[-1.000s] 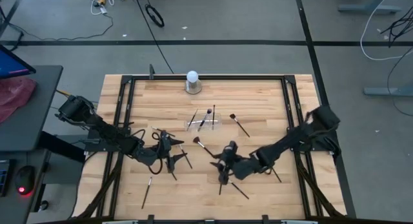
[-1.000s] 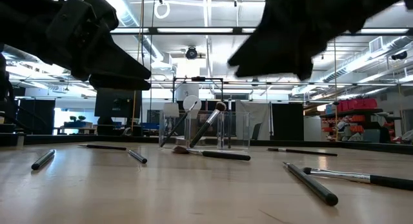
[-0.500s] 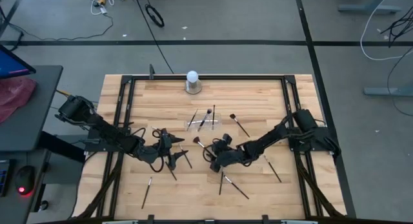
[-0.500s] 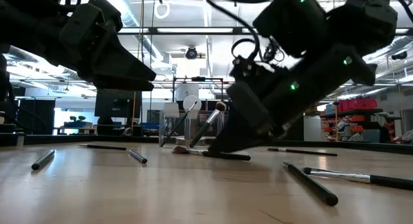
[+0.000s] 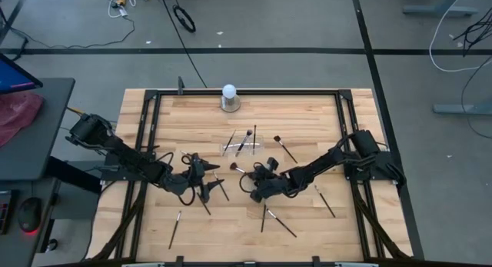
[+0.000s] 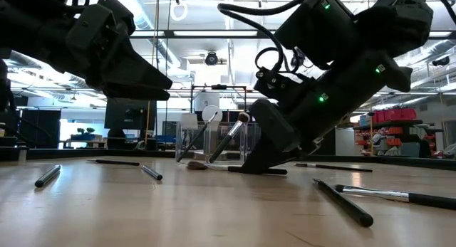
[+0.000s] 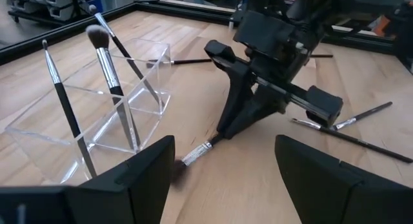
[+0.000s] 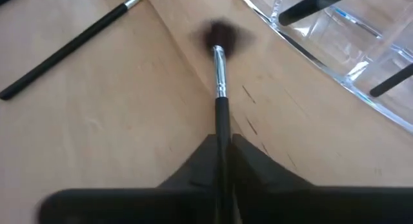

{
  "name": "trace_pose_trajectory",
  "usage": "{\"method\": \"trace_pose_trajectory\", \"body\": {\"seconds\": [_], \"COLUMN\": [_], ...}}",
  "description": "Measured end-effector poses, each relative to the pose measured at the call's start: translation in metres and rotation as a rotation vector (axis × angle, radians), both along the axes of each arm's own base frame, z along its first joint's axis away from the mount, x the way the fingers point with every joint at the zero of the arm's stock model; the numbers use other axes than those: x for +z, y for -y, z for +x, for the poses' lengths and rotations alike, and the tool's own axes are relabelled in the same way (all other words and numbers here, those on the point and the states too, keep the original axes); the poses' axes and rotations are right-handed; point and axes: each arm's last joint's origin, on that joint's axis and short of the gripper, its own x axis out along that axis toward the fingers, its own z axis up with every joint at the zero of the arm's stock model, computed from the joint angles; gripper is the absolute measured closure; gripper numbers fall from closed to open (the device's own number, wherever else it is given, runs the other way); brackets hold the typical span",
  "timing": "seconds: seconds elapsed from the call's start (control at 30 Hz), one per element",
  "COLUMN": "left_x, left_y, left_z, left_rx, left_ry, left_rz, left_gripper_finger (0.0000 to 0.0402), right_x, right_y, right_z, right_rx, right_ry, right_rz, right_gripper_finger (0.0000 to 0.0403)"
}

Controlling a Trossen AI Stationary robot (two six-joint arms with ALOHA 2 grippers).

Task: Put items in baskets/containers
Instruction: Put the highlighter brush into the transparent organizer

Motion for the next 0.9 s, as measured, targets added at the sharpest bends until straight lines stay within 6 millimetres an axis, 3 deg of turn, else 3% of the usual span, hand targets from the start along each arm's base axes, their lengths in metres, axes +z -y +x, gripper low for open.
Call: {"method": "trace_pose_trajectory", "body": {"seconds": [0.07, 0.2, 0.4, 0.73, 0.9], "left_x": [0.0, 0.004, 0.021, 0.031, 0.044], "left_y": [0.001, 0.012, 0.03, 0.048, 0.055], "left_z": [-0.001, -0.007, -0.024, -0.036, -0.033], "left_rx": [-0.012, -0.081, -0.146, -0.28, -0.437], "left_ry": [-0.007, -0.017, 0.04, 0.093, 0.237], "left_rz": [0.021, 0.108, 0.196, 0.218, 0.212], "left_gripper_finger": [0.0126, 0.0126, 0.0126, 0.0126, 0.0126], "right_x": [0.0, 0.003, 0.022, 0.092, 0.119], "right_y": [0.0, -0.006, -0.032, -0.085, -0.091], "right_z": [0.0, -0.002, -0.008, -0.003, -0.007], "right_rx": [0.001, -0.019, 0.027, 0.284, 0.427], "right_ry": [0.004, 0.04, 0.155, 0.733, 0.992], "right_rz": [0.0, -0.011, -0.031, -0.083, -0.087], "right_gripper_finger": [0.0388, 0.0382, 0.0394, 0.0392, 0.0392]}}
